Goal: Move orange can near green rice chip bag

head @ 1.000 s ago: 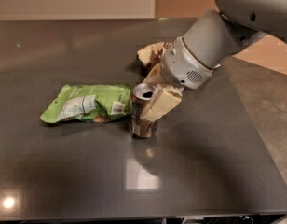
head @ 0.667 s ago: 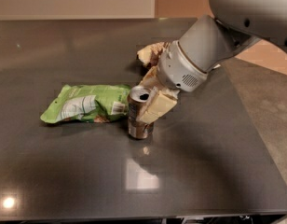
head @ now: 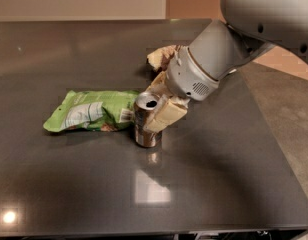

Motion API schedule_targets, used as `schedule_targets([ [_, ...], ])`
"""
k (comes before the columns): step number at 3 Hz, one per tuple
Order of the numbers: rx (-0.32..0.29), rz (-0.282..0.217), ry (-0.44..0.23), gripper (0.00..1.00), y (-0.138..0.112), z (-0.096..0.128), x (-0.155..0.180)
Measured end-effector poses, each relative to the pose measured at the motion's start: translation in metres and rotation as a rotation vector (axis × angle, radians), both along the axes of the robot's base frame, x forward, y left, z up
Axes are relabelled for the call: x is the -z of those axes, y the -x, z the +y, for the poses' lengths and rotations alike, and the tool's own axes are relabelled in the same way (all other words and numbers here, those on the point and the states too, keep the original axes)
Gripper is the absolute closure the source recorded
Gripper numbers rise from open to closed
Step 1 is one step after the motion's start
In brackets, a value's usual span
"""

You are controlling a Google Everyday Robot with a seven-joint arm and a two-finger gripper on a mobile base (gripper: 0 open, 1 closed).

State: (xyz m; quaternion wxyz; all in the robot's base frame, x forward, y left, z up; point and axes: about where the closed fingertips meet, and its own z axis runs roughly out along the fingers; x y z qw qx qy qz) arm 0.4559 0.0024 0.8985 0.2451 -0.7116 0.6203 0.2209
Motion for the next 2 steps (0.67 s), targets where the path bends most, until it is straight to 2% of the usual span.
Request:
schedule_targets([
  [1, -0.003, -0.002, 0.001, 0.00, 0.0011, 0.0014, -0.0008],
  [2, -0.003, -0.002, 0.001, 0.00, 0.0011, 0.0014, -0.0009],
])
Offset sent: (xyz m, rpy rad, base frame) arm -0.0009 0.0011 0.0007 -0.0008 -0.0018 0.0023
